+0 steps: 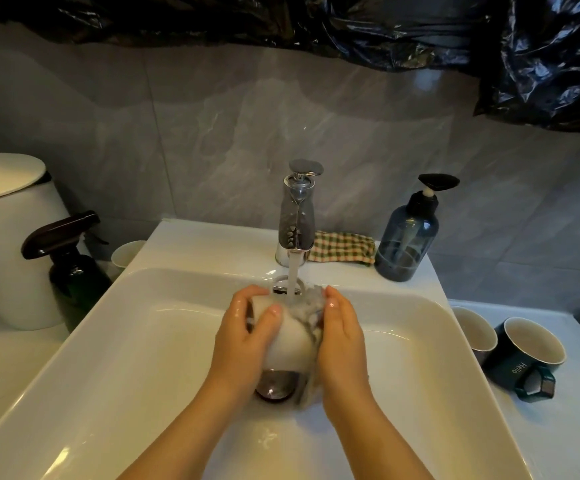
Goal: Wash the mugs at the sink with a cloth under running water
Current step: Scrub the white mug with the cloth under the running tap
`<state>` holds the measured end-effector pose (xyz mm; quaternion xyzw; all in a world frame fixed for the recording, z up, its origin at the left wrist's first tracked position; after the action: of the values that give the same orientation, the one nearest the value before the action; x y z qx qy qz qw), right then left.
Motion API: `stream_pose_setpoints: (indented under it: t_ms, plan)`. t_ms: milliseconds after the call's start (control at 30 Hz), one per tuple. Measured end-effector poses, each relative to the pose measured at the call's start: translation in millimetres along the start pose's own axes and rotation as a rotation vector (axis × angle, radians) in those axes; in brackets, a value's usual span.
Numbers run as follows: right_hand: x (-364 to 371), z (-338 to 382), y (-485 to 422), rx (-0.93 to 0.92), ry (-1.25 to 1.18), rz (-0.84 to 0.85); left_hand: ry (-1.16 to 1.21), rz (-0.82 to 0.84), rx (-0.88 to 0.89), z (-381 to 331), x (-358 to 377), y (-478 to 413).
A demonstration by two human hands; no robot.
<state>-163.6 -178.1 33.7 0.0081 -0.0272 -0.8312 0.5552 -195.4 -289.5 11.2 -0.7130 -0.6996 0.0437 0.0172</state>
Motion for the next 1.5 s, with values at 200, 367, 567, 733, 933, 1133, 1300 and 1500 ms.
stream_pose_setpoints:
  t_ms: [200, 367, 567, 733, 933, 1133, 1300, 1500]
  plan:
    - [-7.2, 4.1, 3.5, 0.059, -0.021, -0.001, -0.089, -0.079, 0.037, 4.1, 11.3, 2.0]
    - [3.1, 4.8, 15.1, -0.003, -0.054, 0.174, 0.488, -0.174, -0.463, 0.9, 1.1, -4.8]
    - [0.7, -1.5, 7.9, 0.048, -0.156, 0.092, 0.594, -0.100, -0.478, -7.6, 1.5, -1.2]
    - [2.5, 0.0, 5.7, 0.323, -0.579, 0.150, 0.589, -0.061, -0.384, -18.3, 1.0, 2.3]
    - [-12.5, -12.5, -3.7, 0.447, -0.442, 0.117, 0.460, 0.095, -0.429, -20.3, -5.6, 2.8]
    - [-21.7, -16.6, -9.0, -0.064, 0.393, 0.001, 0.267, 0.168, -0.716, -13.6, -10.0, 3.4]
    - [-19.9, -24.7, -8.6, 0.179, 0.190, 0.008, 0.282, 0.173, -0.551, -18.7, -5.4, 4.4]
    - [-18.0, -28.4, -5.5, 0.484, -0.047, 0.192, 0.180, 0.171, -0.208, -11.4, -3.1, 1.7]
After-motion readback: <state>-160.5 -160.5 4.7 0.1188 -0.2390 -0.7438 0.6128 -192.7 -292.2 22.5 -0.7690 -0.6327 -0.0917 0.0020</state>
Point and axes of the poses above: each hand's wrist, its own y-axis away from the middle knuckle, its own x-axis out of the palm, z = x × y, the point moved 1 cm from there along -y, towards the middle knuckle
